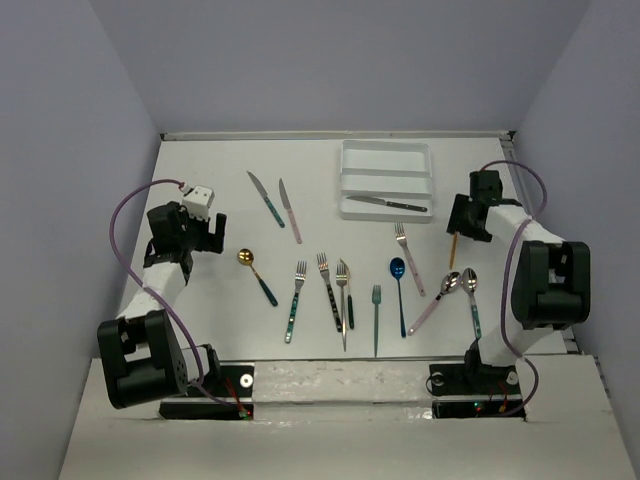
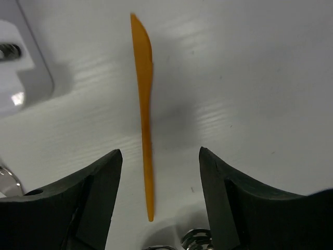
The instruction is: Sort the eating utensils into containers
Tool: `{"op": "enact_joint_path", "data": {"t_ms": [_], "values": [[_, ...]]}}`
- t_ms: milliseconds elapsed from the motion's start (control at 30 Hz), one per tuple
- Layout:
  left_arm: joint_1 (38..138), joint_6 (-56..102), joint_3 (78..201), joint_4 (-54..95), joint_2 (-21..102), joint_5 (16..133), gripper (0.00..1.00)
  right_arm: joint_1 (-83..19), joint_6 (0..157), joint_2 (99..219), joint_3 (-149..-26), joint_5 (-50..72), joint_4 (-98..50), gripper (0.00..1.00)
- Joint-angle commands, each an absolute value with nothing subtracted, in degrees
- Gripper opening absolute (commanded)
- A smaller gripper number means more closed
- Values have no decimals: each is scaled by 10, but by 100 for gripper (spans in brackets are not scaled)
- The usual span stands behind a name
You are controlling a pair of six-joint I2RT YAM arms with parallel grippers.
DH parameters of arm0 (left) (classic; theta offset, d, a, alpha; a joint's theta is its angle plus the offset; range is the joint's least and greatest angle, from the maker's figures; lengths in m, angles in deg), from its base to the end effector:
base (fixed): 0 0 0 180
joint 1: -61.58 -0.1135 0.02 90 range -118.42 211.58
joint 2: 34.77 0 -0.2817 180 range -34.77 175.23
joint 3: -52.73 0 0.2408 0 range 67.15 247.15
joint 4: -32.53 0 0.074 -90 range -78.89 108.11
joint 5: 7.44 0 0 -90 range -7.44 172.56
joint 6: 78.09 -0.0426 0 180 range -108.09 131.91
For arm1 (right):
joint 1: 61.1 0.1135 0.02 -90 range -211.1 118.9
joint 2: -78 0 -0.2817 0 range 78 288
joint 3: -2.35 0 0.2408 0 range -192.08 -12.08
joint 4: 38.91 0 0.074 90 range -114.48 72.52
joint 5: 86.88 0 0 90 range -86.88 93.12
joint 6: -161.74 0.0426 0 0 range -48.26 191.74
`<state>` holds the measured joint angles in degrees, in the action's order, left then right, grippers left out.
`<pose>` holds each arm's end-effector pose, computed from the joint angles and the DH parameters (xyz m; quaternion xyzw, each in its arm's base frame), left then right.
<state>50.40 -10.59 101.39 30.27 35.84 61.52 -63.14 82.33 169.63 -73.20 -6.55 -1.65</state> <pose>0.2517 0.0342 0.2426 0.1801 0.8117 0.0080 0.5555 0.3282 -0.0189 0.2353 0.1304 0.9372 -0.0564 0.3185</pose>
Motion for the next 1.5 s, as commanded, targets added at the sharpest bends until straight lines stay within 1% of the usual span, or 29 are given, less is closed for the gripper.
{"op": "enact_joint_path", "data": {"t_ms": [0, 67, 100, 300, 433, 467, 500, 533, 600, 633, 667, 800, 900, 1000, 1033, 1067, 1133, 1167, 1233, 1267, 1300, 1367, 1400, 1433, 1467], "values": [[507, -117, 1004, 313, 326, 595, 99, -630, 908, 1734, -729, -6, 31, 58], [507, -118, 1002, 314, 324, 594, 99, -630, 907, 1755, -742, 2, 38, 52], [508, -118, 1001, 315, 322, 594, 99, -630, 908, 1760, -745, 1, 41, 51], [507, -119, 997, 319, 314, 598, 99, -630, 896, 1805, -766, -47, 69, 48], [507, -119, 998, 320, 314, 601, 99, -630, 889, 1836, -781, -72, 79, 39], [507, -119, 997, 320, 314, 603, 99, -630, 888, 1836, -781, -77, 79, 39], [507, -120, 997, 320, 315, 603, 99, -630, 888, 1839, -782, -83, 79, 36], [507, -119, 997, 321, 315, 604, 99, -630, 884, 1843, -784, -94, 80, 30], [508, -119, 997, 321, 315, 604, 99, -630, 880, 1850, -789, -104, 79, 21], [508, -119, 997, 322, 316, 604, 99, -630, 875, 1854, -791, -110, 79, 14], [508, -119, 998, 322, 316, 604, 99, -630, 873, 1857, -793, -111, 79, 0], [507, -120, 998, 322, 316, 605, 99, -630, 867, 1862, -805, -113, 73, 0], [507, -120, 997, 322, 316, 605, 99, -630, 855, 1841, -826, -156, 67, 0], [508, -120, 997, 323, 317, 605, 99, -630, 807, 1766, -858, -169, 37, 0], [507, -120, 997, 323, 317, 605, 99, -630, 807, 1766, -858, -169, 25, 0], [507, -120, 997, 323, 318, 606, 99, -623, 780, 1734, -871, -187, 11, 0], [507, -119, 997, 323, 320, 606, 99, -609, 740, 1712, -891, -215, -32, 0], [508, -119, 997, 323, 322, 608, 99, -602, 685, 1701, -903, -224, -43, 0], [508, -119, 998, 323, 324, 612, 99, -573, 603, 1700, -942, -206, -73, 0], [507, -119, 998, 323, 325, 615, 99, -539, 574, 1705, -958, -198, -93, 0], [507, -119, 999, 323, 325, 616, 99, -517, 501, 1708, -963, -190, -101, 0], [507, -119, 998, 326, 325, 623, 99, -466, 412, 1719, -952, -219, -143, 0], [507, -119, 996, 327, 325, 624, 99, -419, 359, 1739, -935, -236, -192, 0], [507, -119, 995, 329, 325, 628, 99, -400, 274, 1748, -928, -243, -205, 0], [507, -119, 994, 329, 325, 630, 99, -386, 242, 1757, -921, -232, -212, 0]]}}
